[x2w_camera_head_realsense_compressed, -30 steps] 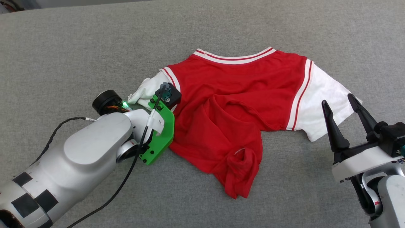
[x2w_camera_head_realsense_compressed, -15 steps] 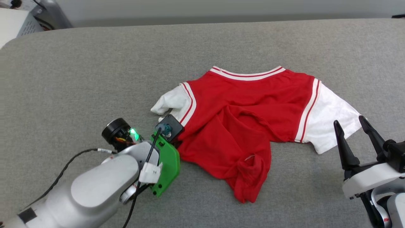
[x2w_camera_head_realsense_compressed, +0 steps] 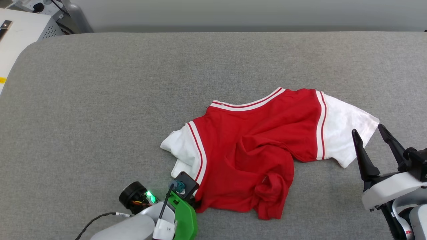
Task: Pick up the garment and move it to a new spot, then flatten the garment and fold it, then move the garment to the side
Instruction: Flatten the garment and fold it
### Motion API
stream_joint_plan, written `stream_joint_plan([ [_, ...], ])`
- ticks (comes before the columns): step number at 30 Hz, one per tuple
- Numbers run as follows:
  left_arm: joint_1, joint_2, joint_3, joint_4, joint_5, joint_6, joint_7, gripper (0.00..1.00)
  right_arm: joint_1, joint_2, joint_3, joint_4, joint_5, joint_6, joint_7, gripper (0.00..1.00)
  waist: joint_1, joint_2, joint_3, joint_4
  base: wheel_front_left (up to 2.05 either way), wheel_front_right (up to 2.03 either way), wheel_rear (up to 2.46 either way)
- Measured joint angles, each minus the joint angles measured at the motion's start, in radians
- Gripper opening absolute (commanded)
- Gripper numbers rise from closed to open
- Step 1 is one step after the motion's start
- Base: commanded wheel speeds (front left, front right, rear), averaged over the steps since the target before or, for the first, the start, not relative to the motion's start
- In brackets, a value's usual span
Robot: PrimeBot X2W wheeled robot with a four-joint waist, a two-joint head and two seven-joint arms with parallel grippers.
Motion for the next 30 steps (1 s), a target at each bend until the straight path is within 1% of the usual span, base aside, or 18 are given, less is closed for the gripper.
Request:
stream_joint_plan([
  [1, 0.001, -0.004, 0.001, 0.008, 0.006, 0.0, -0.016, 1.0, 0.001, -0.001, 0.0, 0.002, 0.001, 0.0, 0.0, 1.0, 0.0, 0.0, -0.003, 0.0, 0.0, 0.0, 0.0],
  [3, 0.004, -0.011, 0.007, 0.006, 0.006, 0.0, -0.039, 1.0, 0.005, -0.004, -0.006, 0.003, 0.002, 0.0, 0.001, 1.0, 0.0, 0.0, -0.012, 0.002, 0.0, 0.0, 0.0],
  [5, 0.004, -0.01, 0.026, -0.026, 0.003, 0.0, -0.057, 1.0, 0.014, -0.008, -0.016, 0.006, 0.003, 0.0, 0.001, 1.0, 0.0, 0.0, -0.024, 0.007, 0.0, 0.0, 0.0],
  [7, 0.004, 0.003, 0.059, -0.079, -0.034, 0.0, -0.066, 1.0, 0.024, -0.008, -0.021, 0.007, 0.008, 0.0, 0.001, 1.0, 0.0, 0.0, -0.036, 0.013, 0.0, 0.0, 0.0],
  [8, 0.002, 0.017, 0.082, -0.112, -0.056, 0.0, -0.066, 1.0, 0.028, -0.007, -0.021, 0.007, 0.009, 0.0, 0.001, 1.0, 0.0, 0.0, -0.043, 0.017, 0.0, 0.0, 0.0],
  [10, -0.015, 0.058, 0.115, -0.159, -0.058, 0.001, -0.065, 1.0, 0.032, -0.004, -0.02, 0.007, 0.009, 0.0, 0.001, 1.0, 0.0, 0.0, -0.054, 0.024, 0.0, 0.0, 0.0],
  [12, -0.049, 0.112, 0.157, -0.201, -0.073, 0.006, -0.056, 1.0, 0.032, 0.002, -0.013, 0.006, 0.009, 0.0, 0.001, 1.0, 0.0, 0.0, -0.065, 0.03, 0.0, 0.0, 0.0],
  [15, -0.112, 0.176, 0.204, -0.247, -0.084, 0.012, -0.035, 1.0, 0.031, 0.009, -0.002, 0.005, 0.009, 0.0, 0.001, 1.0, 0.0, 0.0, -0.074, 0.032, 0.0, 0.0, 0.0],
  [18, -0.18, 0.213, 0.247, -0.261, -0.085, 0.016, -0.013, 1.0, 0.029, 0.008, 0.008, 0.005, 0.009, 0.0, 0.001, 1.0, 0.0, 0.0, -0.072, 0.024, 0.0, 0.0, 0.0],
  [21, -0.247, 0.219, 0.28, -0.244, -0.098, -0.005, 0.012, 1.0, 0.025, 0.007, 0.011, 0.004, 0.009, 0.0, 0.0, 1.0, 0.0, 0.0, -0.06, 0.014, 0.0, 0.0, 0.0],
  [23, -0.292, 0.219, 0.283, -0.222, -0.096, -0.017, 0.044, 1.0, 0.018, 0.006, 0.014, 0.003, 0.008, 0.0, 0.0, 1.0, 0.0, 0.0, -0.051, 0.007, 0.0, 0.0, 0.0],
  [24, -0.316, 0.217, 0.283, -0.199, -0.096, -0.033, 0.065, 1.0, 0.012, 0.006, 0.017, 0.001, 0.008, 0.0, 0.0, 1.0, 0.0, 0.0, -0.046, 0.002, 0.0, 0.0, 0.0],
  [27, -0.375, 0.191, 0.275, -0.126, -0.114, -0.08, 0.131, 1.0, -0.007, 0.005, 0.022, -0.002, 0.005, 0.0, -0.001, 1.0, 0.0, 0.0, -0.026, -0.01, 0.0, 0.0, 0.0],
  [29, -0.409, 0.159, 0.258, -0.061, -0.14, -0.115, 0.19, 1.0, -0.023, 0.002, 0.025, -0.004, 0.002, 0.0, -0.002, 1.0, 0.0, 0.0, -0.011, -0.019, 0.0, 0.0, 0.0],
  [30, -0.421, 0.146, 0.248, -0.035, -0.149, -0.126, 0.215, 1.0, -0.028, 0.002, 0.027, -0.005, 0.0, 0.0, -0.002, 1.0, 0.0, 0.0, -0.004, -0.022, 0.0, 0.0, 0.0],
])
